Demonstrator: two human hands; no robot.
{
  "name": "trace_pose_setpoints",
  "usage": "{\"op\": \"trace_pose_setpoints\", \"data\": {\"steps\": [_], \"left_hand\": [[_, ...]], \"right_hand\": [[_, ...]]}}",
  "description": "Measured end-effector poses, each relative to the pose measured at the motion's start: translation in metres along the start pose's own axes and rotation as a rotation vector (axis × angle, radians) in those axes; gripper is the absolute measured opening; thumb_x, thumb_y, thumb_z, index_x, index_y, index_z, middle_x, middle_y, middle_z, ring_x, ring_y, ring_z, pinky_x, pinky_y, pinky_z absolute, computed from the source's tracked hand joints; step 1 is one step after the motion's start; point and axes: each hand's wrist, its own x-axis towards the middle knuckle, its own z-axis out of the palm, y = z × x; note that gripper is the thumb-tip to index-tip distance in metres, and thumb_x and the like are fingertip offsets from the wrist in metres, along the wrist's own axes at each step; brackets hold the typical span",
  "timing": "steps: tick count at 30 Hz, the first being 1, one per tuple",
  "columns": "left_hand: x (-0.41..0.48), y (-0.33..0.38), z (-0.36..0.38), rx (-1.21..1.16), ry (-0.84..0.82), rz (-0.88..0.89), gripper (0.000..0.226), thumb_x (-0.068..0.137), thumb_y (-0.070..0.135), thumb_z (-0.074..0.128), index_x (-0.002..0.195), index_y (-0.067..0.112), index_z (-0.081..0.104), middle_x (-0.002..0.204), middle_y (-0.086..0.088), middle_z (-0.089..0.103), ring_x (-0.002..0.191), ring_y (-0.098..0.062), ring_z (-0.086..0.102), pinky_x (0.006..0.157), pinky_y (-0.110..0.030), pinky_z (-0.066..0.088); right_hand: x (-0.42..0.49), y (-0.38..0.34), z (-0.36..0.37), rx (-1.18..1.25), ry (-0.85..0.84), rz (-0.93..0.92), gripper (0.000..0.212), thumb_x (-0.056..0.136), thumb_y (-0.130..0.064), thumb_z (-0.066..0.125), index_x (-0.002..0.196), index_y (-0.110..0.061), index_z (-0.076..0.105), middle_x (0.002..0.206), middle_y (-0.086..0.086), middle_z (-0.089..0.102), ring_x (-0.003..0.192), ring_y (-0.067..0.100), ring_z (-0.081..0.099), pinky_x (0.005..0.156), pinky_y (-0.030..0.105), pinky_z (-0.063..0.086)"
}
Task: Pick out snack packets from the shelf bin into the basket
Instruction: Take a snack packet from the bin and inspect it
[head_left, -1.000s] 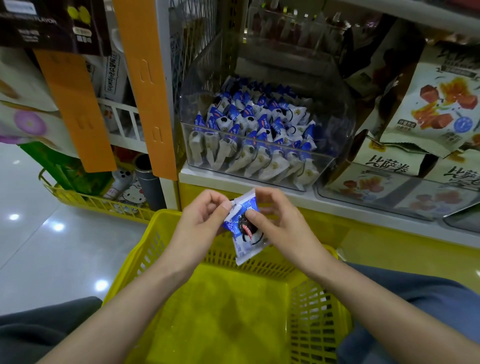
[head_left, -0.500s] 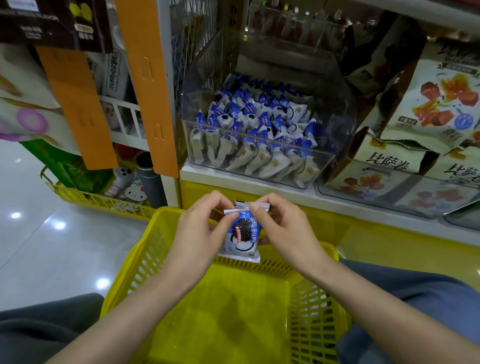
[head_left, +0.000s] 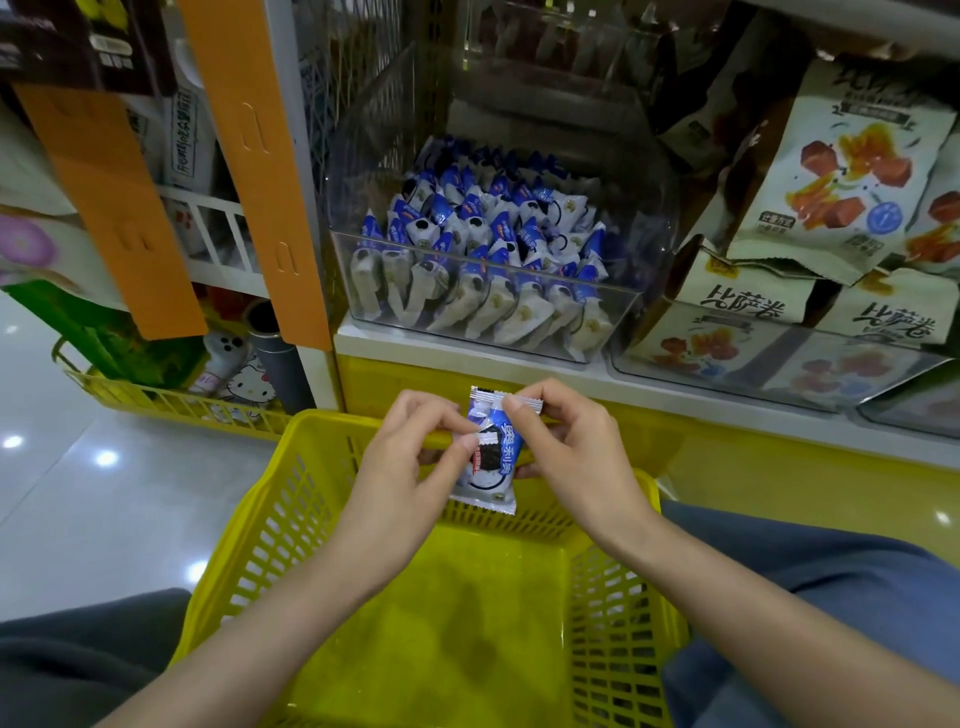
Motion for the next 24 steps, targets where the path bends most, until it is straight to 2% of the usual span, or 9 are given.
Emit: {"op": "trace_pose_setpoints", "data": {"steps": [3,7,9,12,14,16,19,21,24], "left_hand": [[0.004,0.001,0.008,-0.278,-0.006,-0.257,0.016,0.086,0.001,0.058,0.086,0.015,0.050,0.096,-0.003,0.056,0.084,-0.002,0.057,0.062,-0.010,0.045],[-0.002,-0.004,0.019,-0.346,-0.155,-0.525,0.019,0.090,0.013,0.055,0.107,0.013,0.048,0.099,-0.005,0.061,0.072,0.003,0.062,0.060,-0.019,0.051],[-0.011,-0.008,0.031,-0.360,-0.242,-0.530,0.014,0.091,0.013,0.053,0.105,0.013,0.050,0.101,-0.009,0.061,0.074,-0.002,0.063,0.056,-0.026,0.053],[-0.027,-0.022,0.054,-0.368,-0.289,-0.514,0.017,0.088,0.005,0.056,0.098,0.016,0.049,0.099,-0.008,0.059,0.072,-0.007,0.062,0.047,-0.021,0.049],[-0.037,-0.037,0.071,-0.357,-0.309,-0.540,0.021,0.086,0.001,0.058,0.096,0.016,0.048,0.098,-0.010,0.057,0.072,-0.012,0.060,0.046,-0.021,0.047],[-0.045,-0.057,0.085,-0.299,-0.317,-0.573,0.024,0.084,-0.001,0.061,0.094,0.016,0.048,0.097,-0.011,0.057,0.072,-0.014,0.058,0.048,-0.021,0.048],[-0.054,-0.094,0.104,-0.183,-0.340,-0.651,0.027,0.083,-0.002,0.063,0.093,0.018,0.048,0.093,-0.011,0.055,0.071,-0.017,0.056,0.054,-0.027,0.046],[-0.059,-0.120,0.118,-0.114,-0.361,-0.714,0.027,0.082,-0.002,0.064,0.097,0.014,0.048,0.092,-0.012,0.055,0.067,-0.016,0.054,0.054,-0.025,0.045],[-0.071,-0.158,0.140,-0.018,-0.382,-0.804,0.032,0.082,0.000,0.066,0.109,0.005,0.049,0.089,-0.011,0.057,0.062,-0.010,0.052,0.045,-0.011,0.041]], "right_hand": [[-0.007,0.005,-0.005,0.035,-0.023,-0.028,0.016,0.090,-0.020,0.056,0.077,-0.027,0.058,0.074,-0.002,0.066,0.063,0.009,0.062,0.052,0.032,0.057],[-0.019,0.018,-0.014,0.081,-0.018,0.014,0.016,0.091,-0.015,0.054,0.079,-0.025,0.057,0.079,0.002,0.065,0.067,0.010,0.062,0.052,0.029,0.055],[-0.026,0.030,-0.018,0.116,-0.007,0.070,0.014,0.091,-0.013,0.054,0.080,-0.020,0.058,0.080,0.002,0.065,0.066,0.008,0.063,0.050,0.028,0.054],[-0.043,0.052,-0.023,0.124,-0.005,0.166,0.013,0.092,-0.013,0.054,0.081,-0.019,0.058,0.080,0.000,0.065,0.067,0.008,0.063,0.049,0.024,0.053],[-0.053,0.071,-0.028,0.098,-0.042,0.223,0.012,0.093,-0.015,0.051,0.084,-0.021,0.057,0.082,-0.002,0.063,0.071,0.007,0.062,0.055,0.027,0.055],[-0.060,0.096,-0.040,-0.050,-0.029,0.243,0.010,0.094,-0.019,0.048,0.098,-0.018,0.057,0.094,-0.004,0.062,0.083,0.005,0.059,0.075,0.030,0.054],[-0.065,0.143,-0.072,-0.483,0.129,0.256,0.031,0.095,-0.021,0.048,0.122,-0.005,0.050,0.118,0.009,0.054,0.111,0.019,0.049,0.096,0.027,0.033],[-0.068,0.170,-0.090,-0.605,0.180,0.374,0.039,0.095,-0.021,0.047,0.129,-0.001,0.044,0.124,0.018,0.049,0.119,0.031,0.043,0.098,0.034,0.030],[-0.071,0.198,-0.093,-0.499,0.209,0.463,0.031,0.097,-0.022,0.042,0.119,-0.003,0.052,0.115,0.018,0.053,0.110,0.034,0.049,0.092,0.035,0.035]]}}
